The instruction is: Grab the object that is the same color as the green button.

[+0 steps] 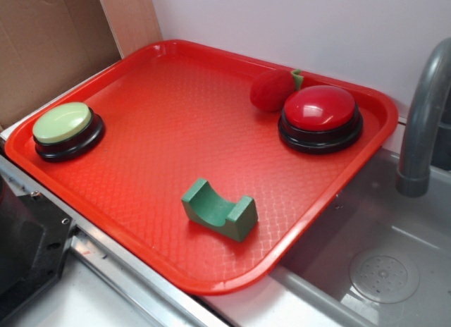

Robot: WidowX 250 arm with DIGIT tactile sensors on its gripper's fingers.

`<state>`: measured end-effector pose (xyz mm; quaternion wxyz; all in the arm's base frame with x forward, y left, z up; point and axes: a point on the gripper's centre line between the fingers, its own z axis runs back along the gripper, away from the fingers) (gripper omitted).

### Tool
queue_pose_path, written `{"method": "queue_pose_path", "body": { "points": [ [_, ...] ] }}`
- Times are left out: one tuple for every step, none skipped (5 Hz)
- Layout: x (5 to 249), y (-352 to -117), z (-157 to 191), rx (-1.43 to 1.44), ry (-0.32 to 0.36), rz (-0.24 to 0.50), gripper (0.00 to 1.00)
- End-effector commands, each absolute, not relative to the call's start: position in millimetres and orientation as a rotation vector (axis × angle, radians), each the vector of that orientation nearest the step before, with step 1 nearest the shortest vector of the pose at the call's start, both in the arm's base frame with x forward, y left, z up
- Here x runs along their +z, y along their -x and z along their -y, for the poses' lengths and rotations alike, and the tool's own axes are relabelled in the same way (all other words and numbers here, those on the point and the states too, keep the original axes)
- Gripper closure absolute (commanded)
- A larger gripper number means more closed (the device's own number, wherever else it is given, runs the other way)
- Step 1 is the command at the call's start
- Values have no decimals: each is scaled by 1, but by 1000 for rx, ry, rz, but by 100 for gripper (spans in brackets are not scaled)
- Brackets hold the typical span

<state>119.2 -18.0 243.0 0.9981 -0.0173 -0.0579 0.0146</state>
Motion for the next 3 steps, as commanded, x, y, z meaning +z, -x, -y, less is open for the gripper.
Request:
{"method": "queue_pose_path", "body": {
  "points": [
    [243, -119, 18, 29, 35, 116, 0],
    [228, -144, 31, -215, -7, 106, 0],
    [206, -162, 61, -466, -49, 138, 0]
  ]
}}
